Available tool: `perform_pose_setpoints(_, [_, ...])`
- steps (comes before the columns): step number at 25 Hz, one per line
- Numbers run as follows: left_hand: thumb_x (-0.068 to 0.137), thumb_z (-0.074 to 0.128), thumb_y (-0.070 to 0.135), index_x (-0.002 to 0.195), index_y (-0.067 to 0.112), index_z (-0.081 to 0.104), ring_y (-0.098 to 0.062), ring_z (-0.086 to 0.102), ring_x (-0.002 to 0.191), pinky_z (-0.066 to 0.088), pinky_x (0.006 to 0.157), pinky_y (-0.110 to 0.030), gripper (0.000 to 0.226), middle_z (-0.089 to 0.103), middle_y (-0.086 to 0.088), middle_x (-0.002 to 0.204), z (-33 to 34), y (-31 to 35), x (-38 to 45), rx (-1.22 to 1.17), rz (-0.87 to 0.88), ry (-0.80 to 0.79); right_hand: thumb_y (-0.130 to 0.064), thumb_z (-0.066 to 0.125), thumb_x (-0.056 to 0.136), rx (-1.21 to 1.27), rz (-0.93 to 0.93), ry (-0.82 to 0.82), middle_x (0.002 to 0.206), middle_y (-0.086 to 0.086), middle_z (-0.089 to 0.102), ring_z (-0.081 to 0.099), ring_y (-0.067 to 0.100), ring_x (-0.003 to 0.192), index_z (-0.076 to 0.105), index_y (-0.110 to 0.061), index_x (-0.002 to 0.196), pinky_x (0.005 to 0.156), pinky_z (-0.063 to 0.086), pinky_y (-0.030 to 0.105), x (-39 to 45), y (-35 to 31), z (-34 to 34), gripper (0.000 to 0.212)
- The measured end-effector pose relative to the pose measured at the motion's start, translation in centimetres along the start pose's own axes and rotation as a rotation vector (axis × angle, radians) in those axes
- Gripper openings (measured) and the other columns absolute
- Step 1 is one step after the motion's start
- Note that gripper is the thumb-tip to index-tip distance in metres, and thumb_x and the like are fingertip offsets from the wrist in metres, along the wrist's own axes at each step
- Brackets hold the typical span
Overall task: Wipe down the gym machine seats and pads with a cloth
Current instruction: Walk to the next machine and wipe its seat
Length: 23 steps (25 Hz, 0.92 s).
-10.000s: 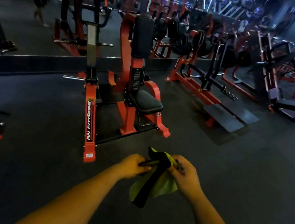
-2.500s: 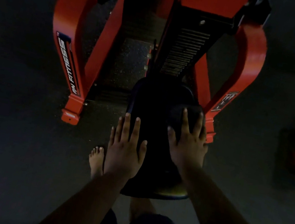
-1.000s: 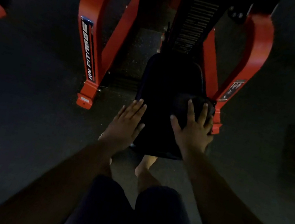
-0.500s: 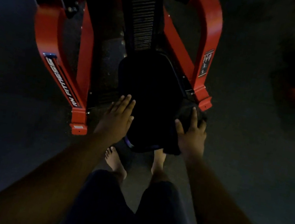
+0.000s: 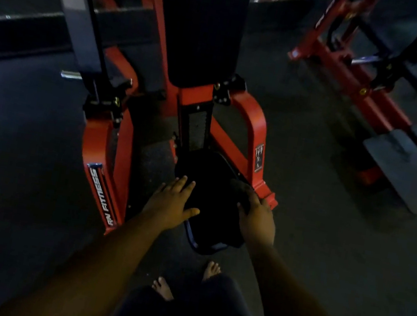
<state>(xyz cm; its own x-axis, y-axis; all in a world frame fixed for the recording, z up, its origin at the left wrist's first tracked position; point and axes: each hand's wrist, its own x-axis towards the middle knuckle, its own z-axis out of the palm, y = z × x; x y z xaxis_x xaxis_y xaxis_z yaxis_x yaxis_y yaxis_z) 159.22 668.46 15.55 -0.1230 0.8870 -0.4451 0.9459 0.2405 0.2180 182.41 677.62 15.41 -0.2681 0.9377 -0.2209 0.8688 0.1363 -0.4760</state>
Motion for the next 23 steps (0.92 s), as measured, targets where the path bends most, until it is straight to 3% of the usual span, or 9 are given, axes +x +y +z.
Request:
perform_pose_setpoints(8, [0.096, 0.037, 0.069, 0.162, 0.027, 0.005, -0.021, -0.003, 0.156, 0.006, 0.126, -0.046, 0.084, -0.006, -0.001, 0.17, -14.1, -3.2, -1.8, 0.106, 0.084, 0.302, -0.034, 0.058, 0.099, 0.234, -0.231, 0.275, 0.132, 0.01, 0.056, 0.06, 0.035, 0.114, 0.051, -0.028, 0.143, 0.086, 0.053, 0.042, 4.1, -10.7, -7.4, 0.045])
perform_pose_setpoints(12, [0.088, 0.017, 0.073, 0.161, 0.026, 0.015, -0.024, 0.003, 0.156, 0.008, 0.124, -0.05, 0.087, 0.0, -0.003, 0.17, -24.0, -4.2, -0.4, 0.213, 0.16, 0.576, -0.036, 0.057, 0.1, 0.44, -0.34, 0.421, 0.138, 0.005, 0.053, 0.056, 0.026, 0.122, 0.047, -0.032, 0.143, 0.098, 0.052, 0.044, 8.0, -17.9, -11.4, 0.045])
perform_pose_setpoints(16, [0.099, 0.031, 0.055, 0.159, 0.021, 0.025, -0.028, 0.016, 0.155, 0.018, 0.122, -0.052, 0.069, 0.013, -0.007, 0.169, -34.4, -5.6, 1.1, 0.268, 0.192, 0.92, -0.034, 0.055, 0.101, 0.636, -0.437, 0.639, 0.141, 0.003, 0.048, 0.05, 0.02, 0.128, 0.045, -0.033, 0.146, 0.104, 0.048, 0.047, 11.3, -25.2, -15.0, 0.046])
perform_pose_setpoints(19, [0.101, 0.033, 0.048, 0.159, 0.019, 0.022, -0.028, 0.02, 0.153, 0.021, 0.122, -0.053, 0.066, 0.017, -0.008, 0.168, -40.4, -7.0, 2.6, 0.306, 0.22, 0.96, -0.039, 0.049, 0.103, 0.705, -0.434, 0.688, 0.155, 0.003, 0.037, 0.036, 0.023, 0.143, 0.037, -0.039, 0.15, 0.113, 0.037, 0.056, 14.3, -30.7, -17.5, 0.049])
perform_pose_setpoints(23, [0.101, 0.031, 0.047, 0.161, 0.02, 0.014, -0.021, 0.019, 0.154, 0.023, 0.122, -0.053, 0.068, 0.019, -0.004, 0.168, -44.4, -9.8, 5.4, 0.382, 0.377, 0.872, -0.053, 0.034, 0.104, 0.547, -0.378, 0.54, 0.169, -0.005, -0.007, -0.006, 0.027, 0.155, 0.006, -0.049, 0.156, 0.115, 0.004, 0.071, 18.0, -36.4, -18.0, 0.06])
